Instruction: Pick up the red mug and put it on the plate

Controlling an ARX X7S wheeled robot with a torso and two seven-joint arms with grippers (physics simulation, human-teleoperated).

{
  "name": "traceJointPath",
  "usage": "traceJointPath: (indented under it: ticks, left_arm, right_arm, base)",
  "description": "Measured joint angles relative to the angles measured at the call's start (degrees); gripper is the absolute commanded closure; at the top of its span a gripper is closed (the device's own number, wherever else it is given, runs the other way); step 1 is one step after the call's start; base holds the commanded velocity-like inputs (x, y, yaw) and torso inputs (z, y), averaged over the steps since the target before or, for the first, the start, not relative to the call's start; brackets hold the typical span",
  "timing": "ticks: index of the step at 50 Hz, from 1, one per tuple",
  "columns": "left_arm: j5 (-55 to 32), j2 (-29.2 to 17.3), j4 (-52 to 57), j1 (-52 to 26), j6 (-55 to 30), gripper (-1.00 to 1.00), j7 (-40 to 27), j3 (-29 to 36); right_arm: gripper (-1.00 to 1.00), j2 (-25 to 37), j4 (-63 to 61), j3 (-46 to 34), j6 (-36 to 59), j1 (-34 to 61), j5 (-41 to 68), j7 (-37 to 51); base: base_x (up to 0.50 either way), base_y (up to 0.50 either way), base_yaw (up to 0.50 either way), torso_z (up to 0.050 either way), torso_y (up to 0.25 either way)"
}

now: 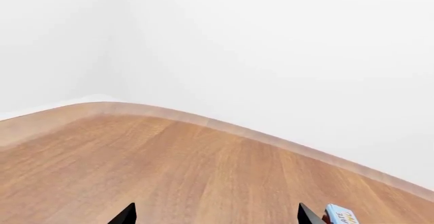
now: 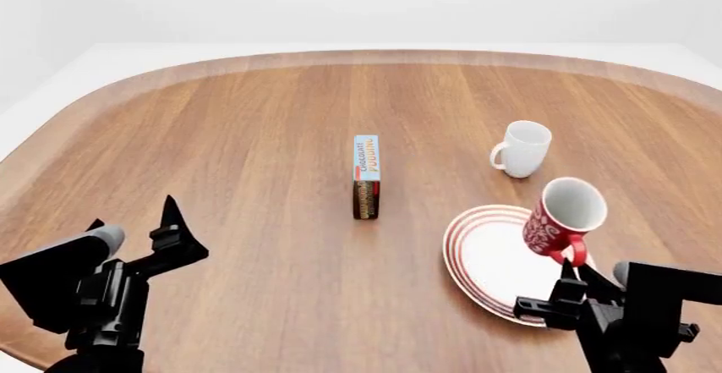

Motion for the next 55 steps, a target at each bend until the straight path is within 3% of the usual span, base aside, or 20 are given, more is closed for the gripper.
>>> traceJointPath:
  ticks: [33, 55]
  left_arm:
    - [-1.5, -0.8, 0.6, 0.1, -0.1, -1.0, -0.4, -0.4]
    - [-2.2, -1.2, 0.7, 0.1, -0.1, -1.0, -0.8, -0.5]
  right_arm:
    - [1.0, -0.9, 17.1, -8.8, 3.2, 13.8, -5.1, -0.8]
    - [1.0, -2.5, 27.8, -12.8, -0.1, 17.7, -8.2, -2.8]
  base:
    - [0.0, 0.0, 0.0, 0.0, 0.0]
    - [0.0, 0.0, 0.0, 0.0, 0.0]
